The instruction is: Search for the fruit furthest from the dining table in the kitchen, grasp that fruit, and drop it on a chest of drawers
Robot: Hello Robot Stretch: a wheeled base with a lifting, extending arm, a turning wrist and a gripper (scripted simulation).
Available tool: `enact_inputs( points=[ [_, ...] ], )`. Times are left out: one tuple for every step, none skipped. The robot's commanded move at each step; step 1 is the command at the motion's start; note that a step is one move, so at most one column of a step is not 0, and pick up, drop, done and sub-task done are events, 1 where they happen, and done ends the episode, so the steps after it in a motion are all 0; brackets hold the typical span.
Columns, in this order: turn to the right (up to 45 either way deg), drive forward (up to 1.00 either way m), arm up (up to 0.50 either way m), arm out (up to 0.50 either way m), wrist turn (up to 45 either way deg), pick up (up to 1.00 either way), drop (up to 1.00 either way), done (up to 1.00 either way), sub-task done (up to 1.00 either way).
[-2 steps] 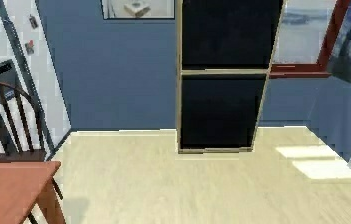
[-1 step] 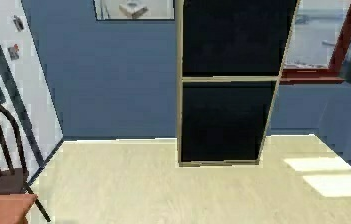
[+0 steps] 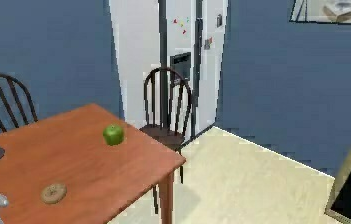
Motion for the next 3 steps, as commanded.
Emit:
enact_inputs(
  points=[
    [-45.0, 0.0, 0.0, 0.0, 0.0, 0.0, 0.0, 0.0, 0.0],
    [-45.0, 0.0, 0.0, 0.0, 0.0, 0.0, 0.0, 0.0, 0.0],
    [-45.0, 0.0, 0.0, 0.0, 0.0, 0.0, 0.0, 0.0, 0.0]
  ],
)
